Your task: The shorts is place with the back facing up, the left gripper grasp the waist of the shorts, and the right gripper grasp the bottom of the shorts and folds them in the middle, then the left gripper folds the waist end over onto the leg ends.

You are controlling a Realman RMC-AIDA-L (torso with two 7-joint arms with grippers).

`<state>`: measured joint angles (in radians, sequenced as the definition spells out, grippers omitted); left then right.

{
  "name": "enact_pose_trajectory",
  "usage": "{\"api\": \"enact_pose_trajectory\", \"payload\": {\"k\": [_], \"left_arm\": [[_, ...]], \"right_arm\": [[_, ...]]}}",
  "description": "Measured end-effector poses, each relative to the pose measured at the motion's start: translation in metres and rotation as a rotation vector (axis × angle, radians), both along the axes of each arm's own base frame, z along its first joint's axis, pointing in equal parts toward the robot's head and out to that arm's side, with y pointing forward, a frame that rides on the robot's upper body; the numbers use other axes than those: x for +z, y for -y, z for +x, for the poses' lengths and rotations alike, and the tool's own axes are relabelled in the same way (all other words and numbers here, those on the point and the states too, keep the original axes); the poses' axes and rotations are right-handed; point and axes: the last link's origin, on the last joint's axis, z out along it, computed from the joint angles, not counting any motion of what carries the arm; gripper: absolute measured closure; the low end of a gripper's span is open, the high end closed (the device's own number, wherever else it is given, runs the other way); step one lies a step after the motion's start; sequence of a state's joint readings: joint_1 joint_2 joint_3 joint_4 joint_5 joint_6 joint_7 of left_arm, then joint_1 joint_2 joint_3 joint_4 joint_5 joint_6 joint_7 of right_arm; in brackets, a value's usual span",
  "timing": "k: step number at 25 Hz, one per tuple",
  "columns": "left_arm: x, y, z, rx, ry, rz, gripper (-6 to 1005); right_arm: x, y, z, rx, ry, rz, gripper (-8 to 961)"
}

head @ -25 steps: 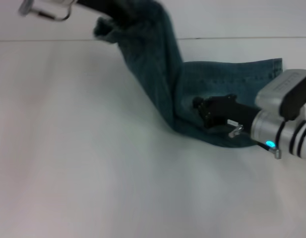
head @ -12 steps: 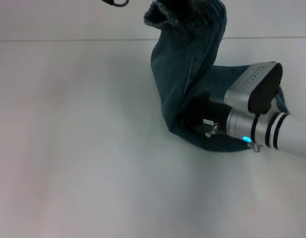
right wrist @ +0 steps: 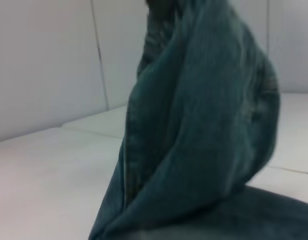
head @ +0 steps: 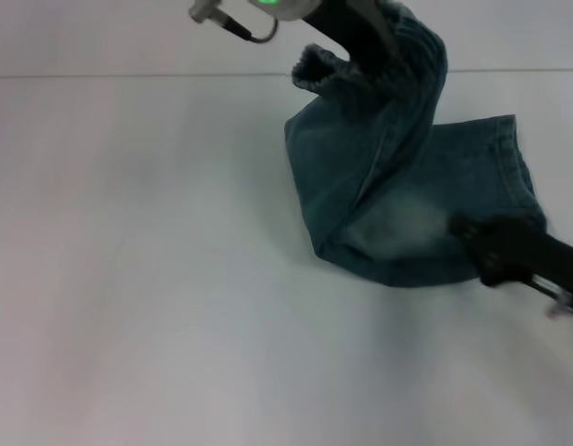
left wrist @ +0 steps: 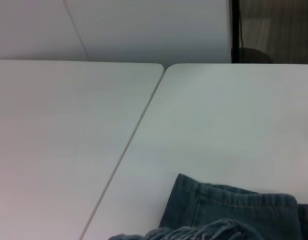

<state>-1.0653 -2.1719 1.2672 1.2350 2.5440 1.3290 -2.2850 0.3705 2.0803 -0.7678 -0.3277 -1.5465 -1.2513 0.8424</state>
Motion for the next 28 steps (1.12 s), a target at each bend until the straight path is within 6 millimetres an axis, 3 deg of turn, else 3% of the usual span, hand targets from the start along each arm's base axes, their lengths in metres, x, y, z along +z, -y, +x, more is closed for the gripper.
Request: {"api": "enact_pose_trajectory", "payload": {"k": [6, 11, 13, 18, 22, 24, 28], "left_arm": [[-0.043, 0.018, 0.016, -0.109, -0.069, -0.028, 920], [-0.076, 0.039, 0.030, -0.239, -0.104, -0.032, 919], [-0.080, 0.042, 0.033, -0.264, -0.103, -0.028, 858], [-0.081, 0.039, 0.033, -0.264, -0.085, -0.012, 715], [-0.071, 0.034, 0.021, -0.203, -0.016, 0.001, 630], [-0.059, 0.031, 0.007, -0.155, 0.063, 0.005, 587], [-0.037, 0.030, -0.041, -0.075, 0.251, 0.008, 502]], "right_arm": [[0.026, 0.050, 0.030, -0.023, -0.033, 0.027, 943], [0.028, 0.064, 0.030, -0.011, -0.064, 0.017, 927], [0.026, 0.067, 0.028, 0.001, -0.071, 0.007, 921], [0.025, 0.069, 0.023, 0.040, -0.083, -0.018, 906], [0.025, 0.068, 0.017, 0.078, -0.093, -0.046, 893], [0.026, 0.067, 0.014, 0.100, -0.096, -0.056, 887], [0.025, 0.062, 0.008, 0.132, -0.088, -0.080, 875]]}}
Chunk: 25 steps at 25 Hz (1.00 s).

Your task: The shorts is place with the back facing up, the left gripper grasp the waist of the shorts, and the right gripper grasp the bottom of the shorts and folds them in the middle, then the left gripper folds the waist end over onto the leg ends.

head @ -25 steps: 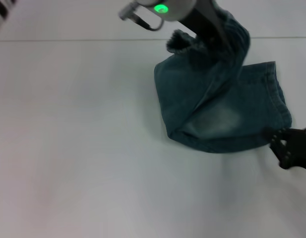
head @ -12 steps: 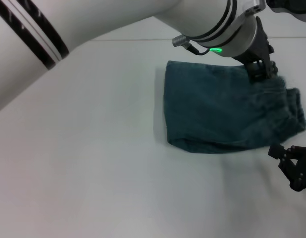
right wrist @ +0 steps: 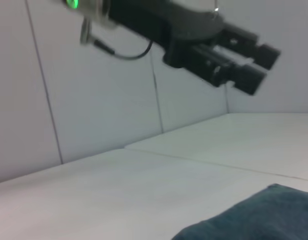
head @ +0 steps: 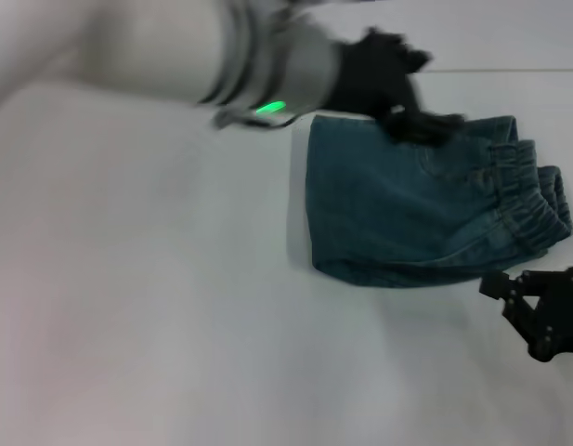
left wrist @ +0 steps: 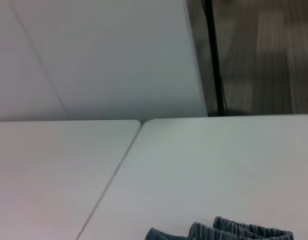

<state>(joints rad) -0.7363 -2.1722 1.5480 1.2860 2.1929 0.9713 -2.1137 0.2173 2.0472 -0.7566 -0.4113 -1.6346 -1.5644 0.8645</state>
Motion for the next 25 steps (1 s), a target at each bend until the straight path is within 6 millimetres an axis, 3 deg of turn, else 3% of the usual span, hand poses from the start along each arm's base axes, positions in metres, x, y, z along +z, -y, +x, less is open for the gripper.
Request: {"api": "enact_pose_trajectory", "payload": {"k": [4, 5, 6, 8, 11, 14, 18, 25], "left_arm": [[0.018, 0.006, -0.076, 0.117, 0.221, 0.007, 314], [0.022, 0.015, -0.109, 0.147, 0.307, 0.020, 267], [0.022, 0.015, -0.109, 0.147, 0.307, 0.020, 204], [0.024, 0.031, -0.147, 0.158, 0.407, 0.034, 79], [0.022, 0.060, -0.198, 0.181, 0.542, 0.074, 69], [0.019, 0.088, -0.236, 0.222, 0.635, 0.151, 63], [0.014, 0.124, -0.269, 0.297, 0.657, 0.232, 63], [0.021, 0.164, -0.305, 0.404, 0.622, 0.316, 63]], "right_arm": [[-0.006, -0.004, -0.006, 0.022, 0.010, -0.008, 862], [-0.008, -0.005, -0.008, 0.025, 0.010, -0.008, 859], [-0.010, -0.006, -0.009, 0.028, 0.012, -0.007, 856], [-0.015, -0.009, -0.014, 0.043, 0.011, -0.010, 850], [-0.023, -0.011, -0.018, 0.046, 0.003, -0.021, 770], [-0.027, -0.012, -0.019, 0.047, 0.000, -0.027, 654], [-0.032, -0.009, -0.019, 0.076, 0.023, -0.012, 501], [-0.035, -0.003, -0.015, 0.089, 0.058, -0.019, 195]]}}
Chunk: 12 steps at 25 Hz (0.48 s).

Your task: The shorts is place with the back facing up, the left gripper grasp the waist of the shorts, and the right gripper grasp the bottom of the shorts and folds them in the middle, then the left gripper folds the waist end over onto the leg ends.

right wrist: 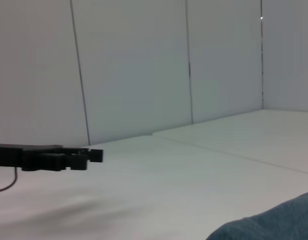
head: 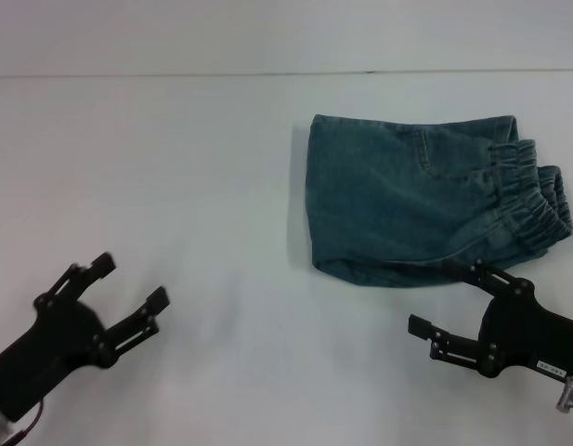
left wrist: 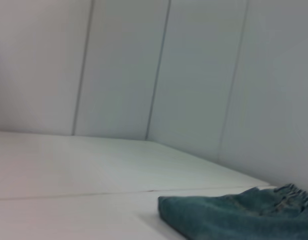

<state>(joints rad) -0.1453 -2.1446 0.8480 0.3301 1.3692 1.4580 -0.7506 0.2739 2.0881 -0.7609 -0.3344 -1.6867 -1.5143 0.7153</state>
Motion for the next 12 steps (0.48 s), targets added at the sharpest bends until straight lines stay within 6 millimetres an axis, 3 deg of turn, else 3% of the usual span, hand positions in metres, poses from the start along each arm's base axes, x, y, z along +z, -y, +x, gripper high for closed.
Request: {"api": "enact_pose_trajectory", "payload": {"k": [4, 9, 12], "left_arm": [[0.000, 0.015, -0.007, 0.022, -0.025, 0.031, 63], [-0.002, 0.020, -0.008, 0.016, -0.045, 0.044, 62], [-0.004, 0.022, -0.006, -0.008, -0.049, 0.032, 62]], "right_arm": [[-0.002, 0.002, 0.000, 0.020, 0.017, 0.014, 93], [-0.003, 0.000, -0.002, 0.037, 0.021, 0.017, 3], [-0.003, -0.002, -0.003, 0.041, 0.022, 0.017, 4]]}}
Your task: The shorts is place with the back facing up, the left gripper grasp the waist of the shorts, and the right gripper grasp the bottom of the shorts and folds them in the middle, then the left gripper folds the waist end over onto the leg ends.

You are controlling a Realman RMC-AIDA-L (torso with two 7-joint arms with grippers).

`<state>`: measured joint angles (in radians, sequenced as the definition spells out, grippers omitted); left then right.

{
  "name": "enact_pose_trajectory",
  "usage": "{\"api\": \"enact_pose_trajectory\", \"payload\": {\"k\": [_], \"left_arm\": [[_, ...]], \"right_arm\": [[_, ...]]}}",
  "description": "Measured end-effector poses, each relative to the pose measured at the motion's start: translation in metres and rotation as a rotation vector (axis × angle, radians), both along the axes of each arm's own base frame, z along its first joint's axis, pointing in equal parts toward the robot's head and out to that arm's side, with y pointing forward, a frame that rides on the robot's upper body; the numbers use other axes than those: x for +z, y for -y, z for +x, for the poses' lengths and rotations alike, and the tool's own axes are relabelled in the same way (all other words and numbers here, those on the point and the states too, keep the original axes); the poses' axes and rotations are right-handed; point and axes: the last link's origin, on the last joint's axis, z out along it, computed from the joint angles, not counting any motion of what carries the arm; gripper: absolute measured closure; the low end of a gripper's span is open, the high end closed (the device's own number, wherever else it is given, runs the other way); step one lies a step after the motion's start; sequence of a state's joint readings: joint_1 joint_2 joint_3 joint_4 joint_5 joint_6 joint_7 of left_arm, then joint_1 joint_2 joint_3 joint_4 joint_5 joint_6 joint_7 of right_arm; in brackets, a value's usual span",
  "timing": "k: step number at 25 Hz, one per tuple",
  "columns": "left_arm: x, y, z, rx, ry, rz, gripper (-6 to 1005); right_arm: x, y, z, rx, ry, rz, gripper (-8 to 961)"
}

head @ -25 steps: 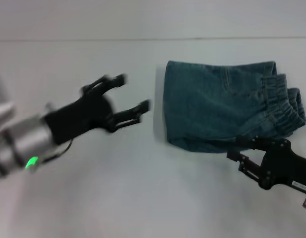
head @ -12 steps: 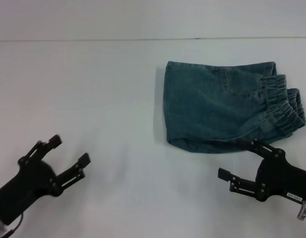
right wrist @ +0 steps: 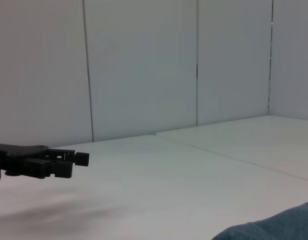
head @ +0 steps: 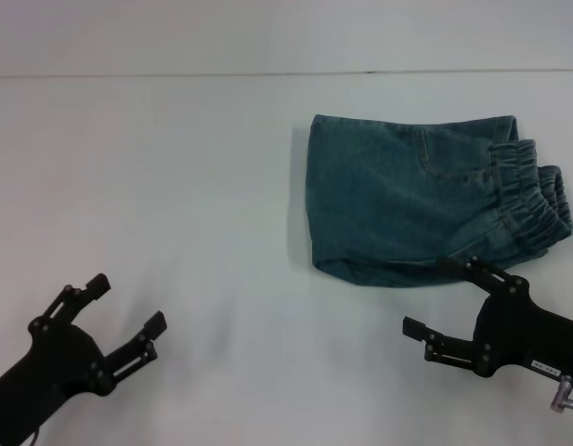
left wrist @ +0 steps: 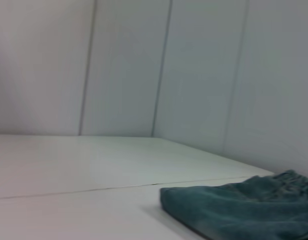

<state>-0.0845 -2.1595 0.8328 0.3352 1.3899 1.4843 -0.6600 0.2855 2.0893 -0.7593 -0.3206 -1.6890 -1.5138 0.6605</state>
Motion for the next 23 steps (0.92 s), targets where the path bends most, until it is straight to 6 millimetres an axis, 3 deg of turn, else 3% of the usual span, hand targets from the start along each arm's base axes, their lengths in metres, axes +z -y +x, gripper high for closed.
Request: {"api": "enact_pose_trajectory", "payload": {"k": [16, 23], "left_arm": [[0.015, 0.005, 0.002, -0.132, -0.011, -0.266, 62], [0.018, 0.004, 0.001, -0.131, -0.012, -0.271, 63]], "right_arm": [[0.003, -0.005, -0.012, 0.082, 0.002, -0.128, 3], [0.003, -0.007, -0.013, 0.086, 0.010, -0.133, 3]]}}
